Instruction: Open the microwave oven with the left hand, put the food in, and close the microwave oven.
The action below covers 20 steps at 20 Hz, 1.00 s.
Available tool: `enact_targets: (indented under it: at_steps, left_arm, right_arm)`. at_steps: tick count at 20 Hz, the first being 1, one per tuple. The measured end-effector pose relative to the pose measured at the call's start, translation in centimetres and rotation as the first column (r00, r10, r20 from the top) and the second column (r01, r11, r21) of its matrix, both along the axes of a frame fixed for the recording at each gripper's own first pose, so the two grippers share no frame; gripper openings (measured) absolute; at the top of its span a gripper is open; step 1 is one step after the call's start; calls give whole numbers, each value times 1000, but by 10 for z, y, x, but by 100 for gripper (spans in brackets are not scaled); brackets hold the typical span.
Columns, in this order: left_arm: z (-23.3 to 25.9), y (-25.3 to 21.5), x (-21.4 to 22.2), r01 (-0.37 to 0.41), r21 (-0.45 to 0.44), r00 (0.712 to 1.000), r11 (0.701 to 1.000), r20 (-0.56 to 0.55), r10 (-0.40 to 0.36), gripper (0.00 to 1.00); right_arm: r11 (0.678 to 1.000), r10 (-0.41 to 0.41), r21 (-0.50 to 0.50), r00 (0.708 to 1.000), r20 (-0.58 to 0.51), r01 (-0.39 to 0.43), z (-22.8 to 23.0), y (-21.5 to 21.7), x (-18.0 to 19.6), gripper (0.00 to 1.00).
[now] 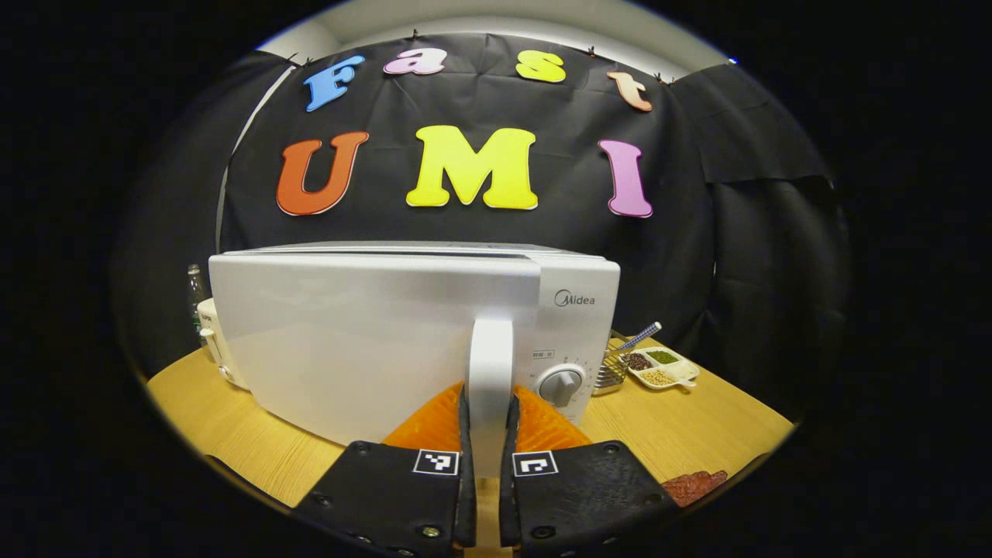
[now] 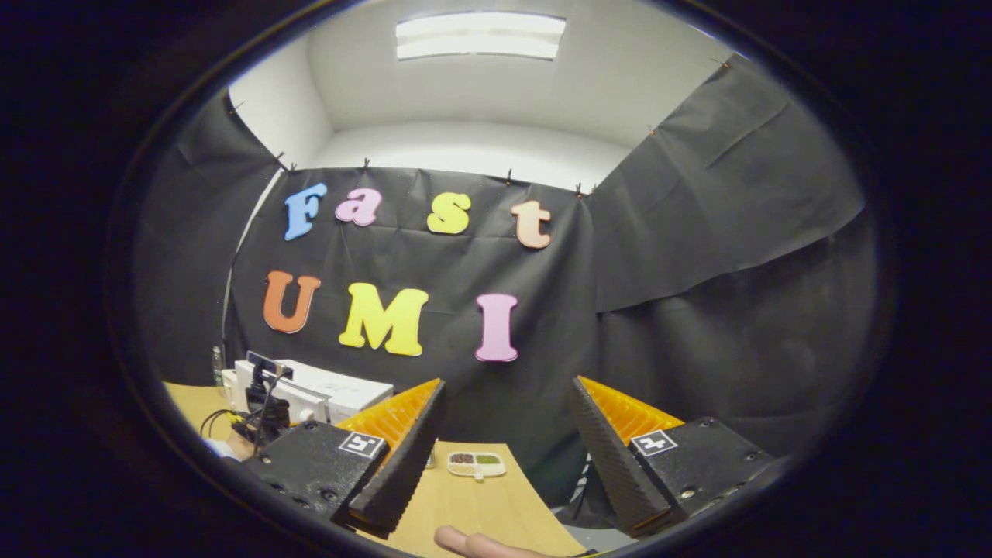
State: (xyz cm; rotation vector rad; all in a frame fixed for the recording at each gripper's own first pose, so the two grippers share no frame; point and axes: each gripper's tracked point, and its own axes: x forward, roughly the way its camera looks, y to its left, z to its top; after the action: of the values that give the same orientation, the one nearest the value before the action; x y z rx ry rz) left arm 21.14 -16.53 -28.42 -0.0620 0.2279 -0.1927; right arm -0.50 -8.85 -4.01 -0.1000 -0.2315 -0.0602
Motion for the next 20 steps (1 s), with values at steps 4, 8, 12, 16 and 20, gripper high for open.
enact_targets:
  at_steps: [4,8,12,16,20]
  left_arm:
    - [1,16,-32,35,-1,999,999,17,-35,11]
    - [3,31,-62,69,-20,997,997,31,-68,13]
    - [5,59,-96,68,-35,997,997,39,-67,13]
    - [7,104,-133,41,-11,998,999,53,-40,18]
    - [-10,170,-177,-29,-39,1000,999,1,29,28]
  right_arm:
    - [1000,10,0,1000,-12,-10,-5,10,-5,100]
    - [1000,19,1,1000,-15,-19,-3,16,-15,100]
    - [1000,4,21,1000,-7,-4,-4,18,-27,100]
    - [999,4,36,1000,-26,-3,-16,17,-38,100]
    - [998,26,60,999,-31,-24,-21,24,-42,100]
